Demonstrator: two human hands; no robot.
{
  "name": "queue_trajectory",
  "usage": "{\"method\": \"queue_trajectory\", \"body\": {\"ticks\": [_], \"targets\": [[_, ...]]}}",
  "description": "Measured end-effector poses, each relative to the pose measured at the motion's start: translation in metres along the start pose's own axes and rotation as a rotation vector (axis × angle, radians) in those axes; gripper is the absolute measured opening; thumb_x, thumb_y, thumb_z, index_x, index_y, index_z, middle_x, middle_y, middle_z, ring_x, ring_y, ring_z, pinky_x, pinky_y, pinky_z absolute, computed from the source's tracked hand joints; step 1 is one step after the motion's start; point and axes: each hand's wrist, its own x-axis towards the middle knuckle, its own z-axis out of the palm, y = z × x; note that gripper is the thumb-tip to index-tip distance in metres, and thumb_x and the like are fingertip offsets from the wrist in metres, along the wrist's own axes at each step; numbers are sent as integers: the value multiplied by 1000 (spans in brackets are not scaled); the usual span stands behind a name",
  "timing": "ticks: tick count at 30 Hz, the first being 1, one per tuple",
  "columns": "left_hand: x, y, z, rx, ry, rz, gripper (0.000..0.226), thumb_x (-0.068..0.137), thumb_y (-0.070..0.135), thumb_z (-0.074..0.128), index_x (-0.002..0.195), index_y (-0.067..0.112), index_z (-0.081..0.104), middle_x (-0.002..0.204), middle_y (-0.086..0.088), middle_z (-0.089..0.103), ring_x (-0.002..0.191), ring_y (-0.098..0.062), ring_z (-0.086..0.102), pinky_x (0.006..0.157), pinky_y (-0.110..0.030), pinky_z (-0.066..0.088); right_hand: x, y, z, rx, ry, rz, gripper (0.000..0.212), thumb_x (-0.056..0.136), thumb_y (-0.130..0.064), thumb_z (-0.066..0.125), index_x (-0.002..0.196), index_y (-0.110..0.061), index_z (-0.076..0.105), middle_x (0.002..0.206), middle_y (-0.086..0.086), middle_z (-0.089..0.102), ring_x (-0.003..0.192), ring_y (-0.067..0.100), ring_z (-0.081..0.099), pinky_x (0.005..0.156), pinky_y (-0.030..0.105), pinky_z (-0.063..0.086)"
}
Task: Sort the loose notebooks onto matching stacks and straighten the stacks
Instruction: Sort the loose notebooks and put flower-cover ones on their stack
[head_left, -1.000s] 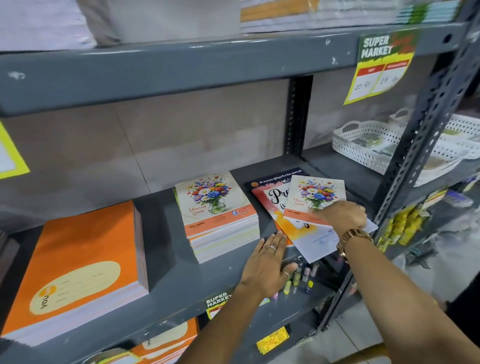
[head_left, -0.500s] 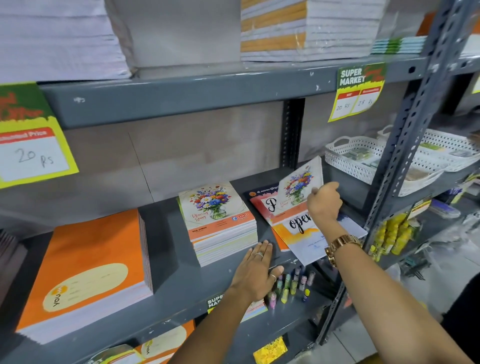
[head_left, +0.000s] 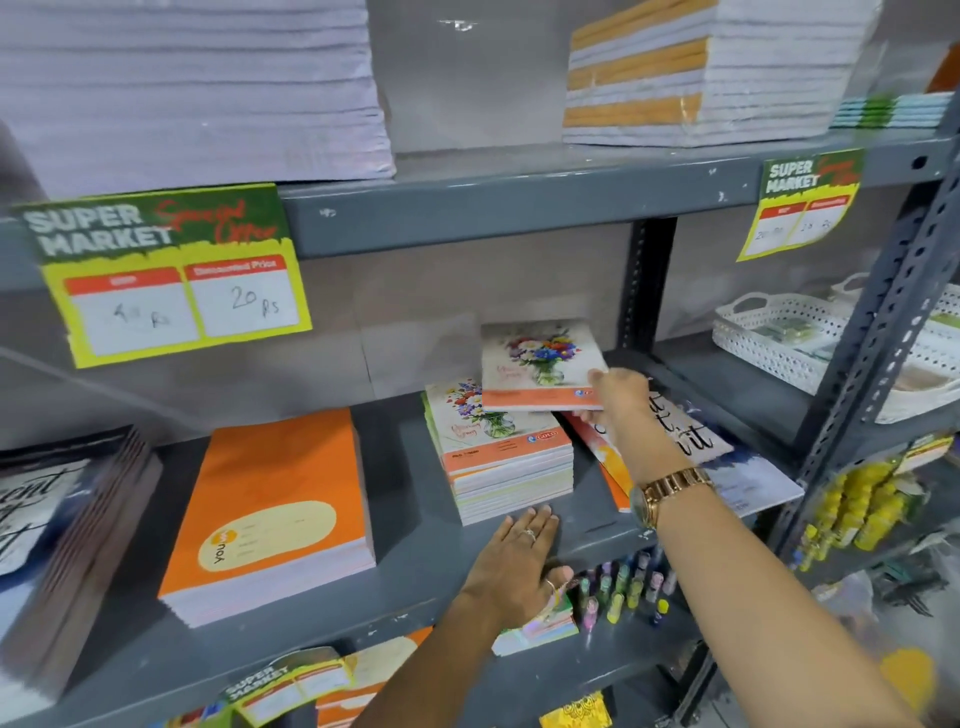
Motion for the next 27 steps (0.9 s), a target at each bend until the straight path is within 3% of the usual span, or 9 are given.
{"method": "queue_trajectory", "body": {"ticks": [3,6,8,10,11,14,17,22,27], "targets": [[-3,-6,3,15,-3,1,111,53,69,-16,147,12,-1,159,-4,-2,147,-17,-4,119,-33,-5,-5,16,21,-51,-117,54,13,93,-3,49,80,-7,47,72,7,47,56,16,50,26,16,39],[-4,-6,3,26,-11,2,109,54,68,-16,147,13,-1,159,-3,-2,147,-17,-4,119,-33,-6,-4,33,31,-306,-96,0,4,91,-14,55,91,-10,54,87,12,57,59,23,57,45,31,49],[-4,-6,3,31,-17,-4,110,54,68,-16,147,13,-1,159,-3,-2,147,-18,-3,119,-33,-5,-2,38,32,-587,-32,-144,18,87,-25,61,79,-9,58,84,14,61,66,29,60,59,34,49],[-3,-6,1,38,-20,-10,105,60,68,-14,147,12,-1,159,-4,-2,147,-18,-3,119,-33,-3,-1,38,31,-804,9,-255,40,84,-32,65,56,-13,44,76,12,58,72,26,56,60,29,40],[-2,-5,0,42,-23,-10,99,67,67,-10,147,11,0,159,-5,-1,147,-18,-2,120,-32,-2,-1,38,31,-870,22,-276,44,83,-35,66,54,-13,41,75,12,58,74,27,57,59,28,38],[0,4,-6,-4,-1,-6,105,61,67,-14,147,9,3,159,-7,2,147,-19,1,120,-30,1,-1,37,29,-1014,75,-286,38,82,-45,64,78,-8,62,91,14,67,87,29,65,64,31,46],[8,16,-12,-88,53,-15,111,55,67,-16,147,9,7,159,-8,7,147,-19,4,119,-31,7,-1,38,18,-1080,139,-301,45,87,-50,54,106,-11,66,109,14,66,100,33,64,75,35,51],[27,38,-18,-201,103,-38,113,53,68,-15,147,10,11,158,-7,11,146,-19,9,118,-31,14,12,38,-28,-1142,278,-326,37,91,-33,53,108,-2,62,114,19,64,108,35,60,79,38,52],[46,62,-20,-293,124,-54,109,56,67,-12,146,13,16,157,-7,18,143,-24,21,114,-36,26,37,46,-89,-1130,303,-183,36,90,-26,54,114,0,59,122,22,59,120,39,48,91,44,47]]}}
